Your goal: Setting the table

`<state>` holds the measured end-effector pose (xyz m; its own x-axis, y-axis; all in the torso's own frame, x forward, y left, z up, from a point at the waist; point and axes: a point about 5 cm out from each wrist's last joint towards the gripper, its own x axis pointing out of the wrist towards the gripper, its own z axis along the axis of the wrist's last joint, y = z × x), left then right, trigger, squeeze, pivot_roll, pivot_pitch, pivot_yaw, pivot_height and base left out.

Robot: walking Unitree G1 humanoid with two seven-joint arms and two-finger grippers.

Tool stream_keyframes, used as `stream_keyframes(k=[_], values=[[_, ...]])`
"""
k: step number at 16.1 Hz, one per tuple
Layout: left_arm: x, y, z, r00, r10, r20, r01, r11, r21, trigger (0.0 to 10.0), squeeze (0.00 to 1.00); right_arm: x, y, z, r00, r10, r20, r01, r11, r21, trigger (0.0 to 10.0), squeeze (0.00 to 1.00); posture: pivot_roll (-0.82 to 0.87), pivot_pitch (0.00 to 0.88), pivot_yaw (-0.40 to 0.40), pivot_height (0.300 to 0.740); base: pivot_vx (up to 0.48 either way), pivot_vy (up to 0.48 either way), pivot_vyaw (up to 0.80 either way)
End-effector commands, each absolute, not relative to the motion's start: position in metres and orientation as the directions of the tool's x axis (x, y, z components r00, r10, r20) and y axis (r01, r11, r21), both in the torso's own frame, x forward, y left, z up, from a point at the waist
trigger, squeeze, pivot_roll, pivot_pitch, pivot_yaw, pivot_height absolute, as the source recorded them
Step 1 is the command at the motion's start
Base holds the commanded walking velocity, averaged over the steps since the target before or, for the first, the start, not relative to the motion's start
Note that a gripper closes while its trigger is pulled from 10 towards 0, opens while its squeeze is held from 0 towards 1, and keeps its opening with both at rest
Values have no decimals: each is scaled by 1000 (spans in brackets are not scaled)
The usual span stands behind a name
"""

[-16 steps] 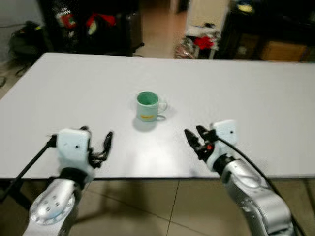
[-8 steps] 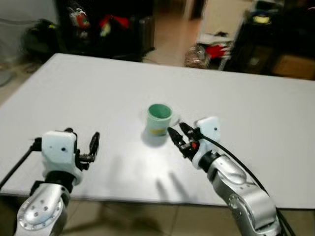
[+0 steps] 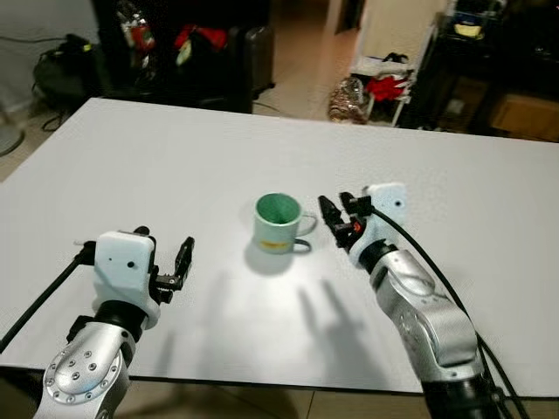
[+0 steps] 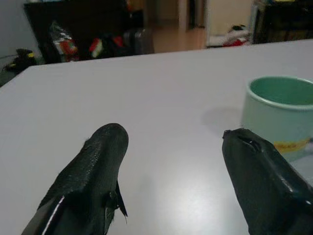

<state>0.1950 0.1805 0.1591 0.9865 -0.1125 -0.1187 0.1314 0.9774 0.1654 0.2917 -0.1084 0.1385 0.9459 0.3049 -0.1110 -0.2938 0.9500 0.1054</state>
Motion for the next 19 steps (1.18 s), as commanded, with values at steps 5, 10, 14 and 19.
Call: stream_keyframes(k=[5, 10, 14, 19], values=[[197, 177, 159, 956, -240, -169, 266, 952, 151, 10000, 0, 326, -150, 123, 977, 146, -152, -143, 989, 35, 10000, 0, 83, 0, -36, 740, 0, 0, 0], [195, 173, 158, 925, -320, -206, 351, 926, 141, 10000, 0, 343, -134, 90, 929, 267, -257, -264, 963, 47, 10000, 0, 90, 0, -23, 740, 0, 0, 0], [193, 175, 158, 921, -321, -219, 357, 923, 146, 10000, 0, 358, -99, 93, 908, 335, -251, -314, 942, 119, 10000, 0, 115, 0, -30, 740, 0, 0, 0], [188, 179, 158, 926, -301, -230, 340, 928, 154, 10000, 0, 361, -57, 99, 878, 416, -236, -387, 908, 160, 10000, 0, 144, 0, -42, 740, 0, 0, 0]])
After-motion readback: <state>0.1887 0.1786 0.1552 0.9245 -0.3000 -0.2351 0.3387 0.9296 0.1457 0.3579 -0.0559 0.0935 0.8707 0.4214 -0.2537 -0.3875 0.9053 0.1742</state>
